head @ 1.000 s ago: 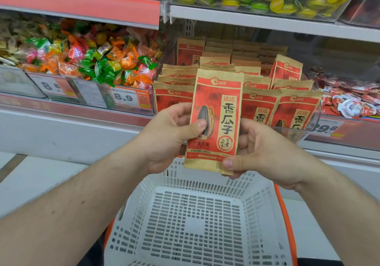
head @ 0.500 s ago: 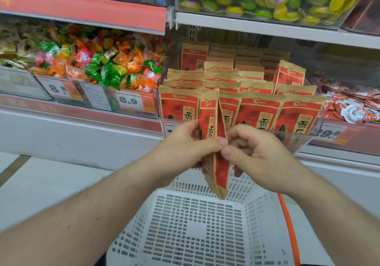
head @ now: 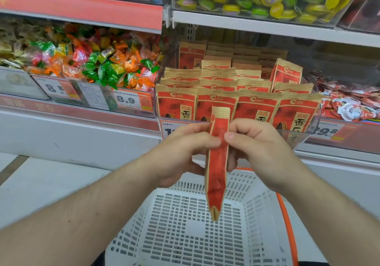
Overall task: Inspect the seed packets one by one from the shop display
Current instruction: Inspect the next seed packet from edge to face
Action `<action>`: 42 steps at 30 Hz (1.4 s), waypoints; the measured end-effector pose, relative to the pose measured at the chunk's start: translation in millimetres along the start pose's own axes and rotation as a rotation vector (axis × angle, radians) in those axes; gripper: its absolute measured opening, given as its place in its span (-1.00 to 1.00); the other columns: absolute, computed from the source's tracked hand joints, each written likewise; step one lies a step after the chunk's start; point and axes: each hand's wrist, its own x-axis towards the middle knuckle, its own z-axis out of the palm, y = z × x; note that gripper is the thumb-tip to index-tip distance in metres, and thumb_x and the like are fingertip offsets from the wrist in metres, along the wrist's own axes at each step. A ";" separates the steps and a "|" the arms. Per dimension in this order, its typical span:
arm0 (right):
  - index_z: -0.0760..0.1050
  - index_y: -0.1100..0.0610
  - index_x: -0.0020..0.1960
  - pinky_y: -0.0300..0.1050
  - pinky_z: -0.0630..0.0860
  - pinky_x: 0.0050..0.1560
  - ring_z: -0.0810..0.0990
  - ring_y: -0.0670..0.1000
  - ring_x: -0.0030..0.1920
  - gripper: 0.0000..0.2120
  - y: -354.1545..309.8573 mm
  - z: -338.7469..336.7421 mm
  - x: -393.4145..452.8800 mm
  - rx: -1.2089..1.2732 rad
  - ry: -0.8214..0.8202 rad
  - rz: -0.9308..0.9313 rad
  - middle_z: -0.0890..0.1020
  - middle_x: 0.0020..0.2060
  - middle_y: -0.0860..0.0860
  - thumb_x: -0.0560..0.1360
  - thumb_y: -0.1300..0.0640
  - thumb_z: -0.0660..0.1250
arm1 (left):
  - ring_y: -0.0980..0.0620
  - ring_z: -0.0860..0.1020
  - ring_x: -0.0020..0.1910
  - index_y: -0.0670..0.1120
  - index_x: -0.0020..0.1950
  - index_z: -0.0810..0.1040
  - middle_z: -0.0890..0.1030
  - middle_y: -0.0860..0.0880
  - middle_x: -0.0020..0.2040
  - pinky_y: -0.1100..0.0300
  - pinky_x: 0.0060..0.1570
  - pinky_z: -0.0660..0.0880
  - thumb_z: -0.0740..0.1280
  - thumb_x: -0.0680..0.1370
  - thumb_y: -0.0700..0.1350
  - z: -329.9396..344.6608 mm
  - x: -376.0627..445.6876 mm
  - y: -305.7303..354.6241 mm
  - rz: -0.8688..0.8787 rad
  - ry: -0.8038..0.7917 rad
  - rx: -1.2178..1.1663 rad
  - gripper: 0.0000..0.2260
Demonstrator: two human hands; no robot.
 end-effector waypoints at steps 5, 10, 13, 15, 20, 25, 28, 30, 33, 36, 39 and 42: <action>0.46 0.32 -0.26 -0.15 0.46 -0.46 0.48 0.08 -0.54 -0.81 -3.4 2.1 -1.5 0.159 -0.046 0.036 0.55 -0.44 0.22 0.41 0.17 0.27 | -0.15 0.60 -0.16 -0.13 -0.16 0.62 0.62 -0.25 -0.15 0.02 -0.12 0.53 0.30 0.40 0.00 -3.9 1.2 -1.7 -0.027 -0.206 -0.121 -0.78; 0.45 0.27 -0.28 -0.11 0.47 -0.43 0.49 0.05 -0.53 -0.79 -2.0 1.9 -1.4 0.153 -0.037 0.035 0.56 -0.45 0.16 0.52 0.23 0.30 | -0.07 0.63 -0.17 -0.10 -0.16 0.65 0.64 -0.22 -0.16 0.06 -0.19 0.56 0.34 0.39 0.01 -2.8 1.2 -0.8 -0.044 -0.179 -0.106 -0.79; 0.50 0.25 -0.23 -0.05 0.50 -0.34 0.56 0.03 -0.46 -0.75 -3.4 1.3 -3.9 -0.091 0.021 -0.011 0.60 -0.43 0.08 0.61 0.22 0.24 | -0.03 0.64 -0.14 -0.03 -0.09 0.67 0.66 -0.12 -0.18 0.02 -0.23 0.58 0.37 0.38 -0.03 -5.8 2.0 1.4 -0.046 0.010 -0.037 -0.83; 0.54 0.21 -0.25 0.01 0.56 -0.29 0.62 0.02 -0.41 -0.74 -5.8 -1.5 -6.7 -0.294 -0.022 -0.032 0.62 -0.40 0.06 0.53 0.07 0.30 | -0.01 0.63 -0.13 -0.05 -0.05 0.65 0.66 -0.08 -0.18 -0.04 -0.21 0.58 0.37 0.36 -0.03 -10.7 2.9 4.8 -0.036 0.120 -0.033 -0.79; 0.54 0.11 -0.35 0.04 0.57 -0.25 0.62 0.04 -0.35 -0.73 -12.8 0.4 -13.4 -0.607 -0.284 0.078 0.63 -0.41 0.05 0.45 -0.01 0.43 | 0.01 0.63 -0.17 -0.10 -0.05 0.65 0.67 -0.09 -0.14 -0.02 -0.31 0.59 0.37 0.35 -0.03 -15.9 0.4 12.7 -0.009 0.205 -0.083 -0.76; 0.50 0.32 -0.26 0.23 0.58 -0.13 0.69 -0.10 -0.29 -0.72 -14.5 -0.3 -12.2 -0.624 -0.356 0.140 0.65 -0.37 0.15 0.56 0.17 0.34 | 0.01 0.63 -0.17 -0.10 -0.04 0.64 0.65 -0.08 -0.14 -0.02 -0.31 0.58 0.37 0.35 -0.05 -15.5 -0.5 10.4 -0.013 0.202 -0.098 -0.76; 0.53 0.34 -0.20 0.28 0.57 -0.10 0.69 -0.08 -0.26 -0.74 -14.3 -2.1 -11.9 -0.610 -0.395 0.155 0.68 -0.34 0.12 0.58 0.18 0.33 | 0.05 0.62 -0.22 -0.09 -0.07 0.62 0.65 -0.04 -0.19 -0.03 -0.29 0.58 0.42 0.35 -0.09 -14.2 -1.0 9.5 -0.020 0.196 -0.101 -0.81; 0.54 0.33 -0.19 0.28 0.57 -0.09 0.70 -0.04 -0.26 -0.75 -14.0 -2.5 -11.7 -0.603 -0.403 0.155 0.69 -0.34 0.09 0.58 0.18 0.33 | 0.07 0.61 -0.26 -0.08 -0.09 0.60 0.64 -0.01 -0.23 -0.02 -0.30 0.58 0.46 0.32 -0.08 -12.7 -1.5 9.6 -0.021 0.191 -0.104 -0.79; 0.55 0.32 -0.21 0.25 0.58 -0.10 0.70 -0.01 -0.26 -0.75 -11.4 -2.7 -11.5 -0.588 -0.402 0.150 0.68 -0.36 0.09 0.57 0.18 0.34 | 0.07 0.62 -0.26 -0.11 -0.06 0.60 0.64 -0.01 -0.23 -0.03 -0.29 0.59 0.47 0.31 -0.10 -14.3 -0.8 9.1 -0.034 0.176 -0.110 -0.76; 0.57 0.26 -0.26 0.17 0.62 -0.14 0.69 0.01 -0.30 -0.78 -5.8 -1.5 -10.1 -0.534 -0.353 0.111 0.66 -0.35 0.14 0.51 0.16 0.43 | 0.03 0.64 -0.19 -0.10 -0.03 0.62 0.65 -0.06 -0.15 -0.01 -0.29 0.59 0.40 0.36 -0.11 -17.5 -0.7 8.2 -0.030 0.144 -0.121 -0.80; 0.61 0.19 -0.24 0.05 0.63 -0.19 0.68 0.09 -0.30 -0.79 -4.8 -4.8 -8.5 -0.449 -0.367 0.098 0.68 -0.34 0.11 0.43 0.06 0.51 | 0.03 0.64 -0.17 -0.09 0.00 0.61 0.67 -0.04 -0.13 0.02 -0.26 0.60 0.42 0.34 -0.15 -19.2 -1.6 7.1 -0.003 0.097 -0.113 -0.76; 0.59 0.25 -0.21 -0.11 0.57 -0.27 0.65 0.05 -0.33 -0.66 -3.2 -11.8 -6.1 -0.294 -0.306 0.098 0.67 -0.33 0.13 0.42 -0.04 0.48 | -0.03 0.63 -0.09 -0.12 0.08 0.60 0.66 -0.08 -0.07 -0.02 -0.16 0.62 0.47 0.22 -0.12 -21.5 -2.2 5.0 -0.009 0.029 -0.145 -0.57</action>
